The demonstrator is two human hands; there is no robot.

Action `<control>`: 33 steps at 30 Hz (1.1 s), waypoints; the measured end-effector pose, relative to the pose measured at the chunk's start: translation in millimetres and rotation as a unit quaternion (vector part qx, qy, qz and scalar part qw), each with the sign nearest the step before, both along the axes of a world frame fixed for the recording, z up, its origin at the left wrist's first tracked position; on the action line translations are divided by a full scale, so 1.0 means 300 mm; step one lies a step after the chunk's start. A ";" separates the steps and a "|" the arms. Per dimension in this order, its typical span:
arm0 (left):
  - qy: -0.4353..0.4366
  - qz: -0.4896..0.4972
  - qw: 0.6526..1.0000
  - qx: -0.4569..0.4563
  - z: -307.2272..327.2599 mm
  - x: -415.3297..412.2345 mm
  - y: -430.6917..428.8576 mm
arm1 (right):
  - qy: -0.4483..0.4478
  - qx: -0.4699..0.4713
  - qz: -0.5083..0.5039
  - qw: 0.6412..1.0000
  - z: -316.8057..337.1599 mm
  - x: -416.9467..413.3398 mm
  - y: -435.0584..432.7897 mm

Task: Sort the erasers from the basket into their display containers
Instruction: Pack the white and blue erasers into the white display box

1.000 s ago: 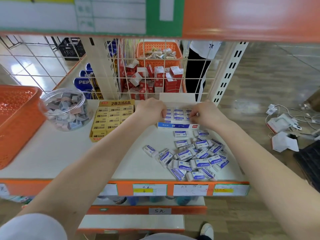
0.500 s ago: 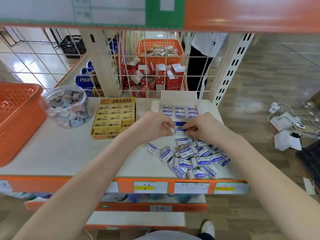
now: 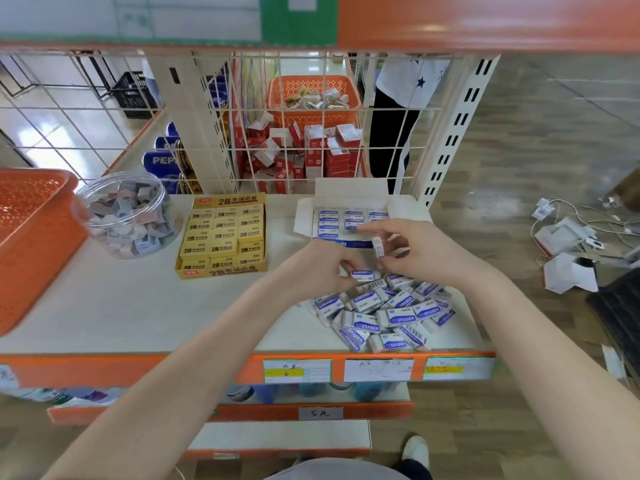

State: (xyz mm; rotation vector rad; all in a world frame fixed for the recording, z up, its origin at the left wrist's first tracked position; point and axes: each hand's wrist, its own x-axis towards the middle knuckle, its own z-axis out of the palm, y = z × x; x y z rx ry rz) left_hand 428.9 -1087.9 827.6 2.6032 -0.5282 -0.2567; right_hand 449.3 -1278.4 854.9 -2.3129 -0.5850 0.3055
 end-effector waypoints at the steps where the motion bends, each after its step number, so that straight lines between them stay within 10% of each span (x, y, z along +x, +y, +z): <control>1: 0.004 0.001 1.000 0.008 0.002 0.005 -0.004 | -0.002 -0.002 -0.006 1.000 0.002 0.000 -0.007; 33: 0.015 -0.031 0.998 0.055 0.012 -0.016 0.111 | -0.013 0.035 -0.061 0.997 -0.058 -0.020 -0.046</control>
